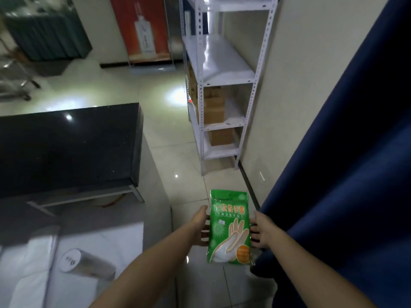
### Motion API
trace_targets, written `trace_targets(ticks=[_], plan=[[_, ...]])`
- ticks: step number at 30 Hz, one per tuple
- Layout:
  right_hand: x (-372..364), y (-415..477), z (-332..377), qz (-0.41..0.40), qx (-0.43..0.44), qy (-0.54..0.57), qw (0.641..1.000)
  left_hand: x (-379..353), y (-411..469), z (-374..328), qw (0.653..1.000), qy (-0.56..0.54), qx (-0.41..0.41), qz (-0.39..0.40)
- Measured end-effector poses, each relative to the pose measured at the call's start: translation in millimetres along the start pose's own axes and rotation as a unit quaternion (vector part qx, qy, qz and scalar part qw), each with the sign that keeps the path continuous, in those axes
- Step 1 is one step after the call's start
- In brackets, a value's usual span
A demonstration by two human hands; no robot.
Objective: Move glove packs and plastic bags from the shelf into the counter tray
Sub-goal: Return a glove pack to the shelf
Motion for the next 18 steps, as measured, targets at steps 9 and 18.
trace_targets(ticks=[9, 18], plan=[[-46, 56, 109, 0.061, 0.033, -0.042, 0.997, 23, 27, -103, 0.998, -0.05, -0.032, -0.036], [-103, 132, 227, 0.057, 0.043, -0.069, 0.995, 55, 70, -240, 0.996, -0.073, -0.039, -0.019]])
Point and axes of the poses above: each hand's wrist, its own y-axis towards the middle knuckle, its own x-axis out of the back of the hand, z = x × y, the point moved 1 cm from there along y, towards the middle knuckle, and after that the axes turned 9 degrees about x, right-handed, at the moved point
